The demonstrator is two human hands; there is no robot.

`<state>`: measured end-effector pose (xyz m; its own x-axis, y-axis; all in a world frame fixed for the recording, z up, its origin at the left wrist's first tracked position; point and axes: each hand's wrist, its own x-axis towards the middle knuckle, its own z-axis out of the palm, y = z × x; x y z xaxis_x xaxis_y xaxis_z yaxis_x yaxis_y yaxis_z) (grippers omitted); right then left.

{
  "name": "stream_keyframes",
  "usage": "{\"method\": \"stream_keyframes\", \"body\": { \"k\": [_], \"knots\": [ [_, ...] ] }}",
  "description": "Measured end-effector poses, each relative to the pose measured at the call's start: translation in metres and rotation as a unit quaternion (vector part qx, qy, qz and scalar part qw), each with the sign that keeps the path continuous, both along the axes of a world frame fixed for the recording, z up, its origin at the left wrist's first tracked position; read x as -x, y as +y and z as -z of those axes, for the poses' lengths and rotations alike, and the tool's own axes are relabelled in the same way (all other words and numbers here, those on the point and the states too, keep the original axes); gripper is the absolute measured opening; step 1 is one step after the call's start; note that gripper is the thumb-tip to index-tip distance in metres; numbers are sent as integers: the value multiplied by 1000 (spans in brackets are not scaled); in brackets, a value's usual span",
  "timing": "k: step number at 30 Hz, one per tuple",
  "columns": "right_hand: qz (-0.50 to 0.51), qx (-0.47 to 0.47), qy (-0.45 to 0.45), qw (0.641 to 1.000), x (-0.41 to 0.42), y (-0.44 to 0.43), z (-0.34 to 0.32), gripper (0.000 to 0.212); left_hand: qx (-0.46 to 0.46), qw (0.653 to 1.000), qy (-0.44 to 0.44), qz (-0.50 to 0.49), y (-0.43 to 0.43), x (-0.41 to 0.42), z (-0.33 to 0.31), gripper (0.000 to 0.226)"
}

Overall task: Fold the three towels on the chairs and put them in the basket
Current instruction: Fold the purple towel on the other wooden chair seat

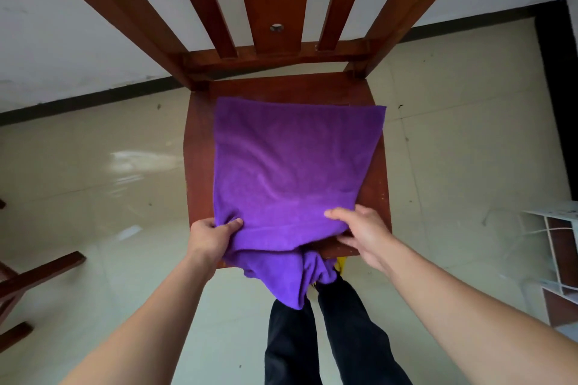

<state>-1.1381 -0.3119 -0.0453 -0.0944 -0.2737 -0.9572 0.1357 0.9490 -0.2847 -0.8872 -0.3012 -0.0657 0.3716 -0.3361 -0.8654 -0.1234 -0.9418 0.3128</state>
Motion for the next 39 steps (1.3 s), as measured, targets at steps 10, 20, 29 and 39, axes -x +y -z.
{"method": "stream_keyframes", "body": {
  "k": [10,20,29,39],
  "knots": [
    [190,-10,-76,979,31,-49,8,7,5,999,-4,-53,-18,1,7,33],
    [-17,19,167,986,46,-119,10,20,86,996,8,-35,-117,1,4,41],
    [24,207,169,963,19,-170,7,7,180,978,-75,-71,-162,-7,1,26],
    [-28,174,263,949,38,-135,18,62,126,985,-55,-102,-120,-18,12,29]
  ]
}}
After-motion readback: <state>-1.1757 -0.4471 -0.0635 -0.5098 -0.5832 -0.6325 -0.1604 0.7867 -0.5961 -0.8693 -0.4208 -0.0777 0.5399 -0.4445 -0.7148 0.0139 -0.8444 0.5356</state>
